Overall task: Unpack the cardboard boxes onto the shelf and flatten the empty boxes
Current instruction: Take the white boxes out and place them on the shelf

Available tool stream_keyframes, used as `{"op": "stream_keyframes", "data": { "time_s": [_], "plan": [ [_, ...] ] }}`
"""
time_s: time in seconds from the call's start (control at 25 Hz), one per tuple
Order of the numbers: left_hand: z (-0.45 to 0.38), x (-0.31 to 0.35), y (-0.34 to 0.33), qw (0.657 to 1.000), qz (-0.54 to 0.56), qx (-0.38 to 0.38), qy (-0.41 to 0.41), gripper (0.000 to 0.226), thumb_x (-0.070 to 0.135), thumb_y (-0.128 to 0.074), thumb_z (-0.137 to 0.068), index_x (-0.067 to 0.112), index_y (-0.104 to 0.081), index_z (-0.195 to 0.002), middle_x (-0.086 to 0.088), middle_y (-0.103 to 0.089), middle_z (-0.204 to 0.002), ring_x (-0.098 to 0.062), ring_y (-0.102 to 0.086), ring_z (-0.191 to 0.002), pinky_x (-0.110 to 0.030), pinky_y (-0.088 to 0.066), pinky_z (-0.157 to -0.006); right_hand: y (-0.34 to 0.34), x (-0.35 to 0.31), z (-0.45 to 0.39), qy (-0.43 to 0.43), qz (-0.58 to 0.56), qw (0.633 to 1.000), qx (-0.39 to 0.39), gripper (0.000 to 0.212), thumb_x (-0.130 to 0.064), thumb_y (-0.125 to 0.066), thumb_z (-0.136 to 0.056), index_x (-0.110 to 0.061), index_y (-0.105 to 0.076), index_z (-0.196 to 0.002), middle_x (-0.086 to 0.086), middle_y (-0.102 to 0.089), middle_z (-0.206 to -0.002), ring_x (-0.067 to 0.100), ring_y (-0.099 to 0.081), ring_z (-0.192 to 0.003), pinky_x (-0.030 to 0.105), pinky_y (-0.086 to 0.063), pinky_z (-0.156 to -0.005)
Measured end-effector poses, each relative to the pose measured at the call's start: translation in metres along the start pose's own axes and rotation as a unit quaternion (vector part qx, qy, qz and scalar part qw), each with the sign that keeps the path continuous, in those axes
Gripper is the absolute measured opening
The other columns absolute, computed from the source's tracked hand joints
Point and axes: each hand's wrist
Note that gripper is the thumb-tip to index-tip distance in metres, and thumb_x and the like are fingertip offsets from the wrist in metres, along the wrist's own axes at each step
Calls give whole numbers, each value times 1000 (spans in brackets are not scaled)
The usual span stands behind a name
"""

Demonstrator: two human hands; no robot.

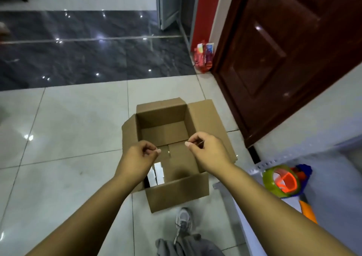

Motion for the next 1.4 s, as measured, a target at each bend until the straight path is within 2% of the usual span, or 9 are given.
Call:
{"op": "stream_keyframes", "data": {
  "time_s": [0.12, 0.28, 0.4, 0.68, 1.0, 1.16, 1.28, 1.36, 1.4],
  "plan": [
    [-17, -18, -4, 998, -16, 21, 55, 10, 27, -64, -89, 17, -65, -91, 1, -63, -78, -9, -57, -73, -16, -42, -61, -16, 7, -36, -8, -2, 998, -64, 7, -33, -62, -92, -26, -63, -93, -10, -63, -87, 8, -59, -82, 28, -54, -77],
    [-36, -44, -13, 992, -47, 35, 115, 13, 25, -63, -90, 13, -65, -93, -1, -64, -85, -15, -59, -80, -22, -42, -69, -43, 24, -70, -12, 23, 989, -147, 10, -35, -59, -93, -25, -61, -97, -7, -62, -89, 9, -58, -83, 25, -52, -74],
    [-43, -71, -24, 986, -70, 29, 149, 18, 28, -62, -91, 13, -65, -102, 2, -64, -92, -12, -58, -85, -23, -41, -75, -66, 40, -86, -2, 56, 980, -190, 11, -37, -58, -94, -26, -59, -96, -8, -61, -91, 8, -57, -85, 25, -52, -76],
    [-61, -126, -37, 976, -103, 0, 190, 28, 30, -62, -91, 12, -63, -112, -4, -65, -107, -10, -55, -87, -21, -41, -76, -117, 60, -102, -47, 86, 965, -245, 13, -39, -57, -94, -27, -60, -98, -9, -61, -93, 8, -56, -86, 29, -53, -78],
    [-87, -194, -52, 981, -100, -43, 161, 30, 28, -64, -90, 15, -60, -117, -3, -59, -111, -10, -54, -88, -20, -41, -77, -179, 81, -109, -132, 106, 960, -223, 14, -39, -58, -93, -25, -61, -98, -9, -62, -90, 9, -57, -84, 31, -54, -78],
    [-100, -221, -66, 981, -92, -58, 161, 37, 28, -63, -91, 15, -55, -124, -4, -56, -122, -10, -52, -94, -20, -42, -80, -207, 104, -106, -188, 116, 952, -210, 17, -39, -60, -92, -23, -62, -98, -7, -63, -88, 13, -59, -83, 33, -53, -76],
    [-113, -239, -77, 980, -84, -57, 174, 48, 32, -62, -91, 16, -46, -134, -5, -47, -135, -18, -53, -111, -28, -47, -92, -227, 119, -108, -202, 136, 948, -203, 22, -39, -60, -93, -23, -61, -108, -5, -64, -96, 15, -59, -87, 29, -50, -73],
    [-121, -248, -87, 979, -93, -64, 172, 53, 33, -61, -91, 18, -41, -138, -7, -39, -143, -25, -47, -123, -38, -45, -102, -240, 128, -111, -199, 156, 947, -196, 31, -39, -59, -93, -22, -56, -119, -1, -64, -110, 18, -60, -96, 34, -52, -81],
    [-125, -252, -92, 979, -100, -67, 166, 52, 32, -60, -92, 19, -40, -138, -7, -37, -144, -27, -44, -126, -38, -41, -104, -246, 132, -112, -195, 159, 949, -192, 37, -38, -59, -93, -23, -52, -126, 0, -62, -117, 19, -60, -101, 36, -52, -84]
  ]
}}
Point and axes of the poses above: each hand's wrist, its own z-axis away from the middle knuckle, its own y-axis out of the back of the hand, x = y × z
